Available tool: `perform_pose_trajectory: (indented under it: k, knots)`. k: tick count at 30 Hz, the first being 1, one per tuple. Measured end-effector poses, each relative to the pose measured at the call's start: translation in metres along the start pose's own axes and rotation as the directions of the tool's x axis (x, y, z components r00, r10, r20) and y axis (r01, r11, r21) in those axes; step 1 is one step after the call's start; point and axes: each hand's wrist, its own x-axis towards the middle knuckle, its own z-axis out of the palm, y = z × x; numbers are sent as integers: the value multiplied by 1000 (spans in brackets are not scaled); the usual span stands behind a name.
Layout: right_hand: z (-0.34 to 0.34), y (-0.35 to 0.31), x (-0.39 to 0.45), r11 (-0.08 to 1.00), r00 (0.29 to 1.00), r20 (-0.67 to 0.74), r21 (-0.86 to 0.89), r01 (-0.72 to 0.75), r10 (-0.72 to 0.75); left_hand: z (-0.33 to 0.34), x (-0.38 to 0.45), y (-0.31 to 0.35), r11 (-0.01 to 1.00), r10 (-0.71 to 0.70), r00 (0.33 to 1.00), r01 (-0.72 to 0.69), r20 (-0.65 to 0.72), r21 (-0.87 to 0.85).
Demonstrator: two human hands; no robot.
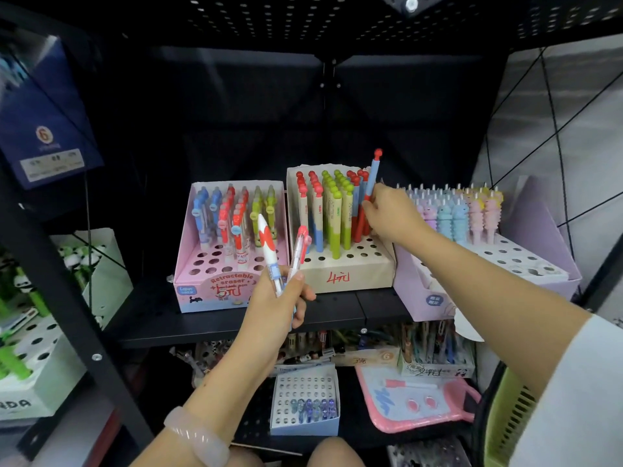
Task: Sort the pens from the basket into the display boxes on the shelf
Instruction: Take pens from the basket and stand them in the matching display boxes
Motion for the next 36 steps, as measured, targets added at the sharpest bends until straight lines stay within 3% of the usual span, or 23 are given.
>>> perform_pose_trajectory:
  k: [4, 9, 13, 16, 18, 20, 23, 28, 31, 36]
  knots:
    - [10, -2, -1, 988, 971, 182, -36, -153, 157, 2, 1, 0, 1000, 11, 1000, -11, -4, -18]
    - [19, -8, -4, 979, 949, 261, -146, -144, 178, 5, -1, -1, 998, 5, 1000, -5, -2, -55]
    - [21, -9, -8, 972, 945, 237, -128, -199, 225, 2, -3, -2, 997, 17, 1000, -18, -14, -69]
    - [18, -14, -21, 981, 980, -54, 56, -187, 190, -3, -3, -2, 998, 8, 999, -11, -46, -55]
    - [16, -24, -38, 965, 968, -204, 244, -93, 145, -5, -2, -2, 999, 4, 998, -7, -63, -49]
    - [17, -39, -57, 913, 993, -106, 407, -9, 57, -7, -3, -3, 998, 1, 998, -5, -66, -66]
    - [18, -61, -75, 784, 997, 73, 620, -16, -38, -9, -5, -3, 998, 6, 998, -10, -61, -58]
    - [20, -86, -74, 742, 979, 179, 669, -46, -102, -16, -8, 0, 996, 28, 996, -35, -83, -80]
    - [17, -100, -64, 718, 984, 122, 696, 11, -134, -34, -9, 4, 994, 37, 995, -46, -94, -95]
    - [14, -133, -35, 659, 986, -142, 734, 163, -85, -74, -9, 1, 999, 31, 978, -27, -204, 23]
